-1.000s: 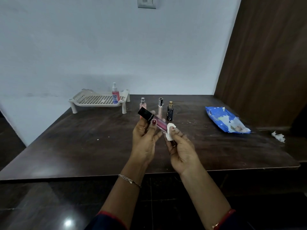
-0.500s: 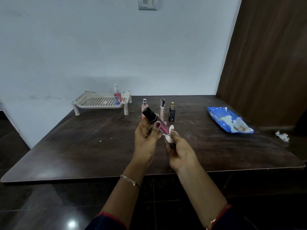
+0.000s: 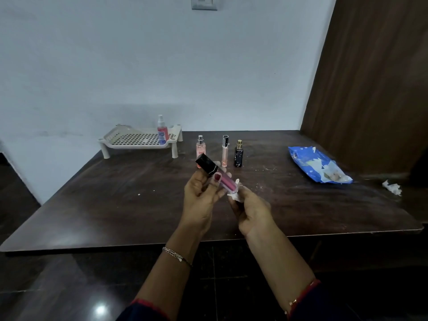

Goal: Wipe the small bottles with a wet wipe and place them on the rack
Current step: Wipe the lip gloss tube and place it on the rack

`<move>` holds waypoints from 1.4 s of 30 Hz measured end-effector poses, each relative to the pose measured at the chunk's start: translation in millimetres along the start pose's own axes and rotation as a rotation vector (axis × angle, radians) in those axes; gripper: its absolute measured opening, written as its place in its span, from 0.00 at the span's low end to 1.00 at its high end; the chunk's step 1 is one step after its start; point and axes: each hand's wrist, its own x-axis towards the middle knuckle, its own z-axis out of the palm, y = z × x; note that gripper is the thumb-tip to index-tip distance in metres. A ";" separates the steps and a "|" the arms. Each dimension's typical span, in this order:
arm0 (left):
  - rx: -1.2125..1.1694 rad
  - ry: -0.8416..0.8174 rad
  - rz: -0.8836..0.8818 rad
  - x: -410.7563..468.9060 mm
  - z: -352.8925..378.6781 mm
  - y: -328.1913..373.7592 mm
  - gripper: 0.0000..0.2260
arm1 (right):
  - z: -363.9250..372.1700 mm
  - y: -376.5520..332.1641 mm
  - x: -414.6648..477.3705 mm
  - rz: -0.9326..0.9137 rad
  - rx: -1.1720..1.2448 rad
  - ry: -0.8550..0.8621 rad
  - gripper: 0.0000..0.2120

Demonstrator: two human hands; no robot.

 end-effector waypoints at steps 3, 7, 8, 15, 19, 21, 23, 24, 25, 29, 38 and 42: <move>-0.065 -0.039 -0.038 0.4 3.1 0.5 0.14 | -6.4 1.7 5.1 -0.037 -0.052 0.031 0.06; -0.142 -0.056 -0.085 4.5 0.4 2.4 0.16 | -15.7 -2.7 8.8 -0.088 -0.020 0.011 0.05; -0.152 -0.059 -0.091 5.3 -0.5 2.4 0.16 | -16.9 -4.7 8.8 -0.099 0.026 -0.009 0.05; -0.111 0.060 -0.139 11.9 0.6 10.0 0.11 | -21.5 -13.3 7.6 -0.109 0.092 -0.218 0.10; -0.085 0.122 -0.168 18.3 2.7 16.9 0.08 | -24.9 -11.6 6.9 -0.101 0.080 -0.238 0.09; -0.068 0.133 -0.170 19.3 4.5 19.4 0.08 | -24.8 -10.9 6.2 -0.113 0.068 -0.240 0.08; -0.042 0.142 -0.165 19.3 5.8 20.6 0.09 | -23.3 -11.0 5.3 -0.146 0.048 -0.231 0.08; -0.037 0.150 -0.161 19.4 6.1 21.0 0.09 | -22.3 -11.3 5.3 -0.170 0.036 -0.231 0.09; -0.033 0.160 -0.159 19.6 6.2 21.1 0.09 | -21.2 -11.6 5.2 -0.199 0.018 -0.235 0.10; -0.003 0.211 -0.153 19.6 11.4 22.1 0.11 | -15.9 -10.3 4.9 -0.379 -0.186 -0.269 0.12; 0.102 0.289 -0.030 16.5 28.1 33.3 0.16 | -14.2 -11.2 -4.4 -0.307 -0.131 -0.303 0.07; 0.205 0.303 0.043 14.3 29.9 36.0 0.15 | -13.7 -13.1 -14.7 -0.375 -0.101 -0.275 0.07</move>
